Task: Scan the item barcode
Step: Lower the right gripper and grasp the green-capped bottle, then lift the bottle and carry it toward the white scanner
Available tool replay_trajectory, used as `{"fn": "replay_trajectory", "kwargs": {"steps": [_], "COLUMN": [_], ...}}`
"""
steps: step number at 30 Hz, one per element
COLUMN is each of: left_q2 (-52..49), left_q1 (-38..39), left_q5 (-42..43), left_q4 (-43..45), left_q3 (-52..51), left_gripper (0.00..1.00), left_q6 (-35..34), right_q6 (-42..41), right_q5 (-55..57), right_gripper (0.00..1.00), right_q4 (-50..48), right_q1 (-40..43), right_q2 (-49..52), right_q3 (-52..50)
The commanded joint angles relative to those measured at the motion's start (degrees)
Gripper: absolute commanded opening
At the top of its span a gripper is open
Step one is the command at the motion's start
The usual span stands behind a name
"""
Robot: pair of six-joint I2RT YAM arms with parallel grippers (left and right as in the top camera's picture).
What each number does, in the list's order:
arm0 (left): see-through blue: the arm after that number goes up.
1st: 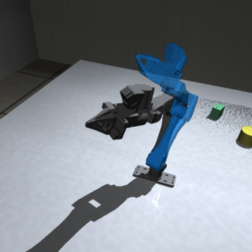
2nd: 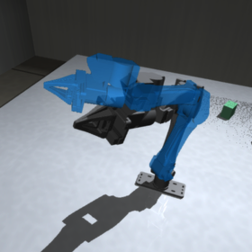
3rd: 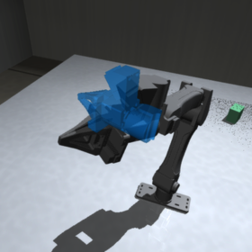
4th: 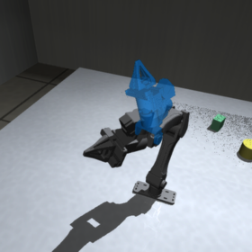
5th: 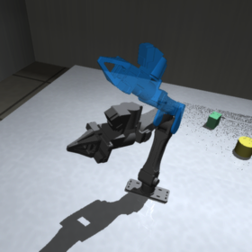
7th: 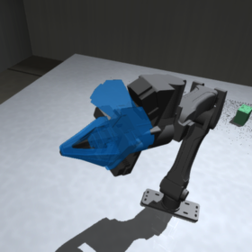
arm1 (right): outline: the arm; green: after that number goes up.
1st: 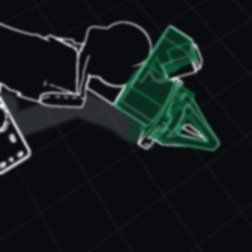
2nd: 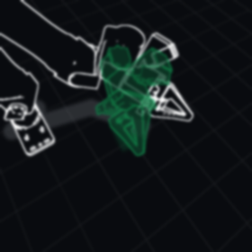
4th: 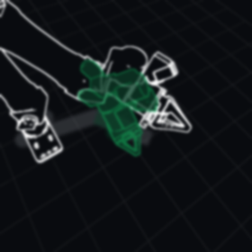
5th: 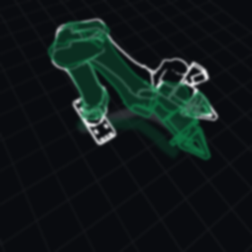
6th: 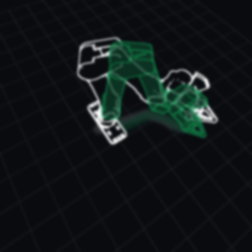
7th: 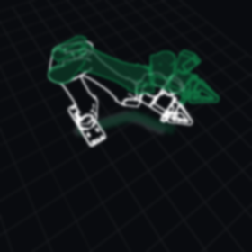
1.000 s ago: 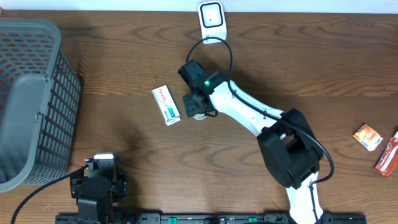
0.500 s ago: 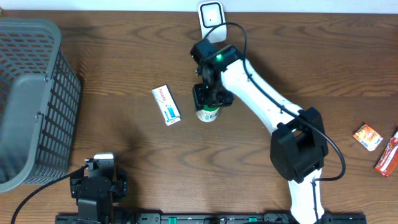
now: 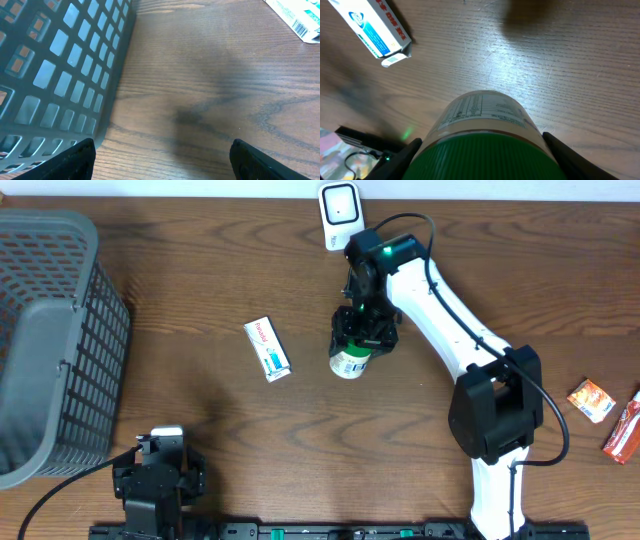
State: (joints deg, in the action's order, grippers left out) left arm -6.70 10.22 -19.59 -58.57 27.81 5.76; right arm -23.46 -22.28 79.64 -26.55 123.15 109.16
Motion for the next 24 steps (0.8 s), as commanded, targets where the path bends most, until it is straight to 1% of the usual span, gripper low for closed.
{"fn": "replay_trajectory", "kwargs": {"steps": [1,5,7,11,12,16,22,24], "left_q2": [0.09,0.09,0.09,0.09,0.09,0.09,0.09,0.09], "left_q1": [-0.17,-0.17,-0.17,-0.17,-0.17,-0.17,-0.17,-0.17], "left_q5": [-0.15,-0.15,-0.15,-0.15,-0.15,-0.15,-0.15,-0.15], "left_q4": [-0.09,-0.09,-0.09,-0.09,-0.09,-0.09,-0.09,-0.09], "left_q3": [0.46,0.46,0.46,0.46,0.46,0.46,0.46,0.46], "left_gripper": [0.86,0.86,0.86,0.86,0.86,0.86,0.86,0.86], "left_q6": [-0.5,-0.5,-0.5,-0.5,-0.5,-0.5,-0.5,-0.5], "right_q6": [0.42,1.42,2.16,3.54,3.82,3.87,5.95,6.03], "right_q5": [-2.69,-2.67,-2.64,-2.12,-1.2,2.82,9.44,12.35], "right_gripper": [0.57,0.57,0.57,0.58,0.58,0.58,0.69,0.68], "right_q4": [0.07,-1.29,-4.02,-14.29,-18.27,-26.99,-39.1,-42.38], "right_q1": [0.22,0.22,0.22,0.74,1.09,1.97,3.34,3.8], "right_q2": [-0.02,-0.02,-0.02,-0.02,-0.02,-0.02,-0.02,0.0], "right_q3": [1.46,1.46,1.46,1.46,1.46,1.46,1.46,1.46]}}
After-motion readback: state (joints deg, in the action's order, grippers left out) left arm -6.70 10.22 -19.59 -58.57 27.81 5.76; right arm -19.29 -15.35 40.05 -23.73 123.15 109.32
